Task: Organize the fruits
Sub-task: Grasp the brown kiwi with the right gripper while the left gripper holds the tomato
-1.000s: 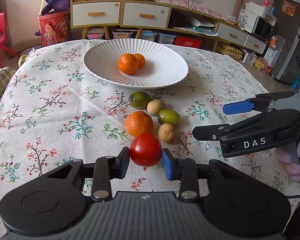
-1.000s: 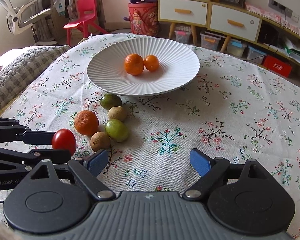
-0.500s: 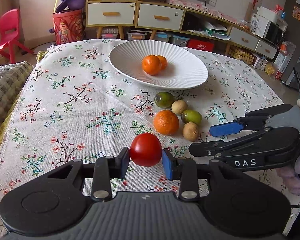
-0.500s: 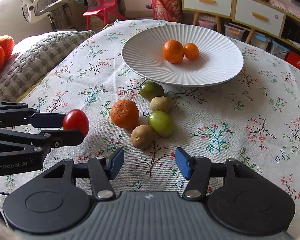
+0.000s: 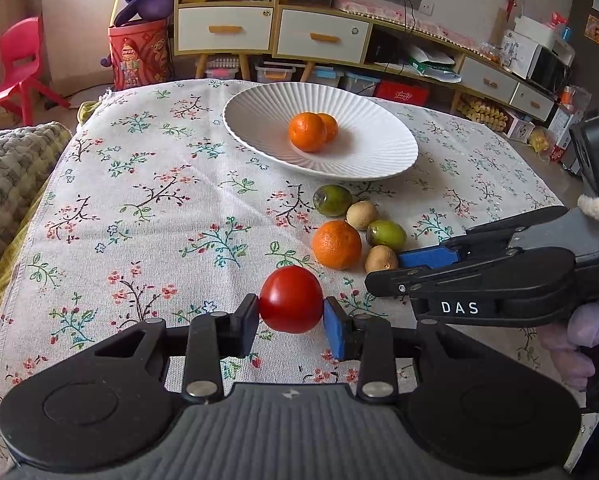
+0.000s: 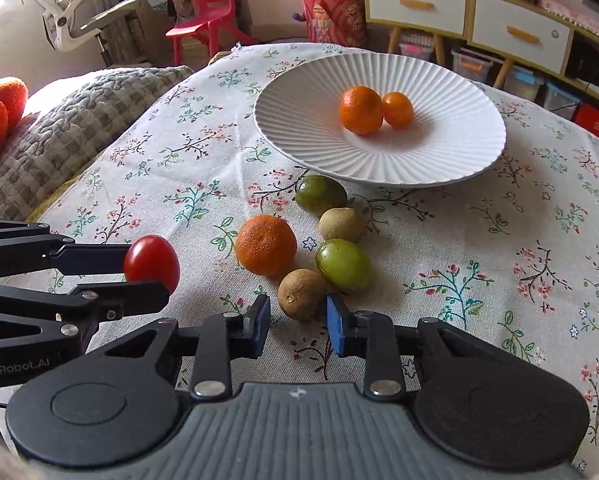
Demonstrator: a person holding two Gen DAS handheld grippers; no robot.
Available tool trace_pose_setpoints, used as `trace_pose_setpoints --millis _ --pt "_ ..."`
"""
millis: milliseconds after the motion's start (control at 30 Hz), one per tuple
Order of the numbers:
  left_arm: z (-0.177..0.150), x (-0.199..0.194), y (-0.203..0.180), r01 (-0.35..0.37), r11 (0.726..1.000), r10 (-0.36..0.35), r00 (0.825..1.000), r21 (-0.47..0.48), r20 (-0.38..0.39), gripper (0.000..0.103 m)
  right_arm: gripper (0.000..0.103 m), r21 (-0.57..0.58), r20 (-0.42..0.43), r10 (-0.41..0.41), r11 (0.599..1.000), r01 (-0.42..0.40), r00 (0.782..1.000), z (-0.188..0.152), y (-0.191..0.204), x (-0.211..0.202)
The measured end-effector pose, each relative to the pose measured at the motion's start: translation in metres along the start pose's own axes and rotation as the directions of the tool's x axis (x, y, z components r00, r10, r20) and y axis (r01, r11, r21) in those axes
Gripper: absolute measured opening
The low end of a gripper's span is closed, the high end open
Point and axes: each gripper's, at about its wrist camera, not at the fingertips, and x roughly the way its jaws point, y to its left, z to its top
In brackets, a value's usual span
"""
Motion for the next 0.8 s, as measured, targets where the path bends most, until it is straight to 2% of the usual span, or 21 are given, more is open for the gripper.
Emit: trace_pose_setpoints --millis 467,800 --pt "0.005 -0.001 -0.002 0.002 1.000 -0.002 1.000 0.000 0.008 0.020 0.023 0.009 0.010 0.016 1.000 -0.016 1.000 -0.001 -0.005 -0.009" --pt "0.014 -0.002 -0.005 0.007 1.000 -0.007 0.999 -0.002 0.039 0.020 0.023 0.050 0.055 0.017 0.999 -0.020 0.998 0.006 -0.017 -0.021"
